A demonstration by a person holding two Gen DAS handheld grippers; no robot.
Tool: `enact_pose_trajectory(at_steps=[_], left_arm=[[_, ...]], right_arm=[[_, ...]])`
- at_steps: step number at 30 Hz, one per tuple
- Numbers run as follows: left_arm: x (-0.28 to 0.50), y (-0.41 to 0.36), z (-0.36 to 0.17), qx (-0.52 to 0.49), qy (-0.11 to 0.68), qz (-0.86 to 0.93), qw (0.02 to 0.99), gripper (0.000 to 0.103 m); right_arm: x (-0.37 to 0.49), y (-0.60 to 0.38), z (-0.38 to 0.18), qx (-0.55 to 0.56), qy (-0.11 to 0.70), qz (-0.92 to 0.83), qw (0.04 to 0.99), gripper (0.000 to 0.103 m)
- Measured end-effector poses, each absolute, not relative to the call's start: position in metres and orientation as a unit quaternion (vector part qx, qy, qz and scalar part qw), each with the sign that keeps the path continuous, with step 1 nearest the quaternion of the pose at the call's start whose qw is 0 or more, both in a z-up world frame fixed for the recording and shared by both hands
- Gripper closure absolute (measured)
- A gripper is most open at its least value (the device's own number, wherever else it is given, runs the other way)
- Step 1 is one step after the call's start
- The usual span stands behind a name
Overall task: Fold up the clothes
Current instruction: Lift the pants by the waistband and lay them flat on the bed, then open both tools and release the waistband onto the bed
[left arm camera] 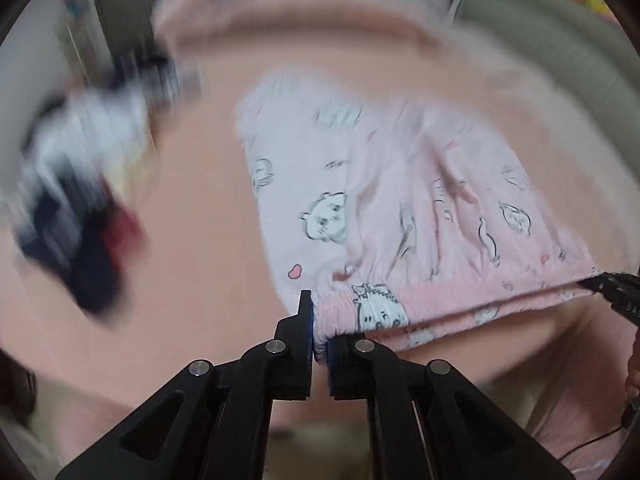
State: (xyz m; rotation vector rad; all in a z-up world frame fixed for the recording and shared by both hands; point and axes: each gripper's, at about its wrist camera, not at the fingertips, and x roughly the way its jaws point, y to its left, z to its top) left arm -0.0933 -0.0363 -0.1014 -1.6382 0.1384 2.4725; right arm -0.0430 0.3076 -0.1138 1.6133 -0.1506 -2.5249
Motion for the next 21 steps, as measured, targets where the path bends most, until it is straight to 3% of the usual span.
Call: enact_pose_trajectory(at_steps=[2, 8, 13, 17, 21], left_arm=[[-0.082, -0.037, -0.134, -0.579, 0.042, 0.811, 0.079, 0.097], [-0.069, -0.043, -0.135, -0.570, 0.035, 0.817, 0.081, 0.096], [-0.062, -0.050, -0.122, -0.568, 0.015, 0.816, 0.107, 0.090], [-0.046, -0.060, -0.106, -0.549, -0.017, 0.820, 0.160, 0.067], [-0.039, -0.074, -0.091, -0.512, -0.058, 0.844, 0.151, 0.067]], right_arm=[[-0.038, 0.300, -0.166, 0.594, -0.029, -0.801, 0.067, 0.099], [-0.018, 0.276, -0.159, 0.578, 0.050, -0.809, 0.090, 0.088], [-0.012, 0.279, -0.148, 0.586, 0.039, -0.803, 0.107, 0.081], [-0.014, 0.290, -0.140, 0.589, 0.024, -0.798, 0.127, 0.080], [-0.005, 0.303, -0.123, 0.561, -0.063, -0.808, 0.169, 0.080]])
